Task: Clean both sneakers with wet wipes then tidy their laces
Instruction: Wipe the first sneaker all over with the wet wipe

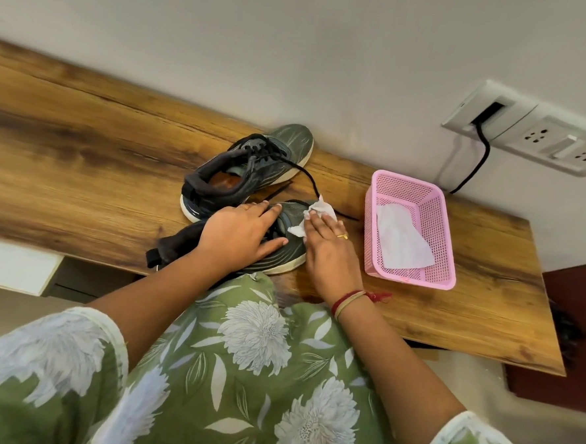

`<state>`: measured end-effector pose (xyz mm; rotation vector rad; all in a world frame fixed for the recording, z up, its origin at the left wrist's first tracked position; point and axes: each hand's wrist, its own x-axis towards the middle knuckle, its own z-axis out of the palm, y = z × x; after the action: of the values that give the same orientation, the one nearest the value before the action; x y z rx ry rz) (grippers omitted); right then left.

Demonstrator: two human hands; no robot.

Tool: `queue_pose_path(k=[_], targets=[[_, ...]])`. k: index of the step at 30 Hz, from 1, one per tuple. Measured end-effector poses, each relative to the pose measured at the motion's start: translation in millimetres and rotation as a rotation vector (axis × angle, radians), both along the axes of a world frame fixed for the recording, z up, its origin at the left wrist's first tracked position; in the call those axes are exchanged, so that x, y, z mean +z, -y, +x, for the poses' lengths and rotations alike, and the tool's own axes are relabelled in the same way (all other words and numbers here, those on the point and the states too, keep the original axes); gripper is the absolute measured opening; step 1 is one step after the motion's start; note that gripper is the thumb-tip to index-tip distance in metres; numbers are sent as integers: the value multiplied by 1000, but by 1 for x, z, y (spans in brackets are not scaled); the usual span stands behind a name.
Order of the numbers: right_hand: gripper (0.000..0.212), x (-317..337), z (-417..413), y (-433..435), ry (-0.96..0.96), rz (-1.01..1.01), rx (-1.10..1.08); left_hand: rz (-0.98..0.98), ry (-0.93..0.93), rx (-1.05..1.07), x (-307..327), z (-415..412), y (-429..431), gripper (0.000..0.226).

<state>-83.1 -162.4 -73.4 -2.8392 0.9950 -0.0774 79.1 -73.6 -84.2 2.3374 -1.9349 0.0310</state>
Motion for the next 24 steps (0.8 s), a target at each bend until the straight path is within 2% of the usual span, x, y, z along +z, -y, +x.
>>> queue_pose_path(k=[5, 9, 14, 17, 20, 24], targets=[[59, 2, -13, -9, -155, -25, 207, 6, 8, -16, 0, 0, -1, 67], [68, -1, -11, -7, -155, -29, 110, 6, 1, -4, 2, 0, 0, 68], [58, 6, -19, -3, -94, -3, 294, 15, -6, -4, 4, -1, -1, 69], [54, 4, -17, -2, -129, -92, 230, 12, 6, 10, 4, -1, -1, 69], [56, -1, -11, -6, -125, -40, 159, 16, 15, 17, 3, -1, 0, 68], [37, -1, -17, -2, 1, -88, 312, 19, 8, 8, 4, -1, -1, 68]])
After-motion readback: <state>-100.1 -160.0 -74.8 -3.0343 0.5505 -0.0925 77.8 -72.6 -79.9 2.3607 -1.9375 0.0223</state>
